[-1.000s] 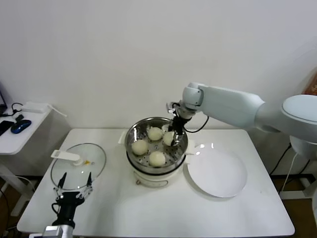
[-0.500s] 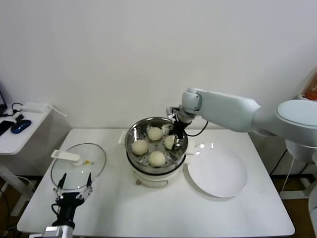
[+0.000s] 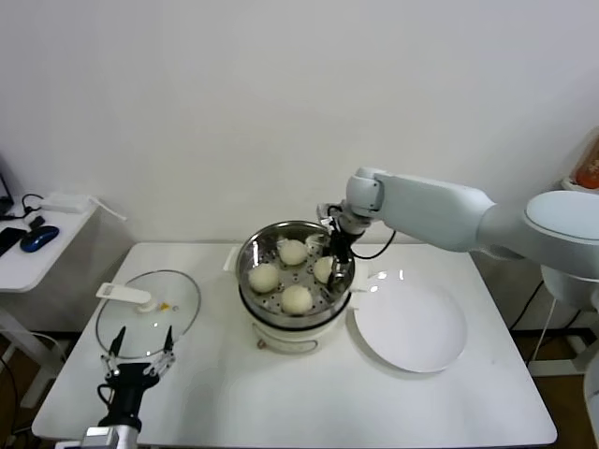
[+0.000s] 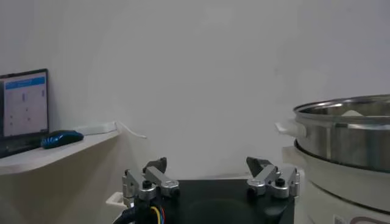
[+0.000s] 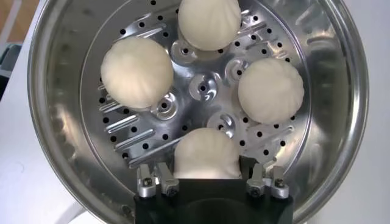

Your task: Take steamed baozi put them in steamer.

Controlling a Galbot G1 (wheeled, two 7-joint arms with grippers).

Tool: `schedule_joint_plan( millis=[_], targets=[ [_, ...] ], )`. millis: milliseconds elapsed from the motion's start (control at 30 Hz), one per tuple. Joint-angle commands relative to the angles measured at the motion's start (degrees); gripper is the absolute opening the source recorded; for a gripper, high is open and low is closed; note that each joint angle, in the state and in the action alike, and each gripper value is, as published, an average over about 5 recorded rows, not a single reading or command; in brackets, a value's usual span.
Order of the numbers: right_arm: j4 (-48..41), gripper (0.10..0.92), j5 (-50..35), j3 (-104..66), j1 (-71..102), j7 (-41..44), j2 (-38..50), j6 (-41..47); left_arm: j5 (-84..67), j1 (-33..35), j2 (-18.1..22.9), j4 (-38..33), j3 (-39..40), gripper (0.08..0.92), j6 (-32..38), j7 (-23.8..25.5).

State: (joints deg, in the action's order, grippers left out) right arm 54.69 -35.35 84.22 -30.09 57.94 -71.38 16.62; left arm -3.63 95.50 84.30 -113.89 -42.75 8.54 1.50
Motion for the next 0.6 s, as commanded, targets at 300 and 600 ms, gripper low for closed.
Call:
schedule_joint_plan(
  millis=[300, 600],
  targets=[
    [1.75, 0.821, -1.15, -0.60, -2.42, -0.11, 1.36, -0.39, 0.04, 0.15, 0.01, 0.01, -0.02, 0.823, 0.13, 0.03],
    [12.22, 0.823, -4.57, -1.98, -6.92, -1.50, 9.23, -0.53, 0.06, -0.25, 0.01, -0.22, 0.28, 0.823, -0.09, 0.04]
  ],
)
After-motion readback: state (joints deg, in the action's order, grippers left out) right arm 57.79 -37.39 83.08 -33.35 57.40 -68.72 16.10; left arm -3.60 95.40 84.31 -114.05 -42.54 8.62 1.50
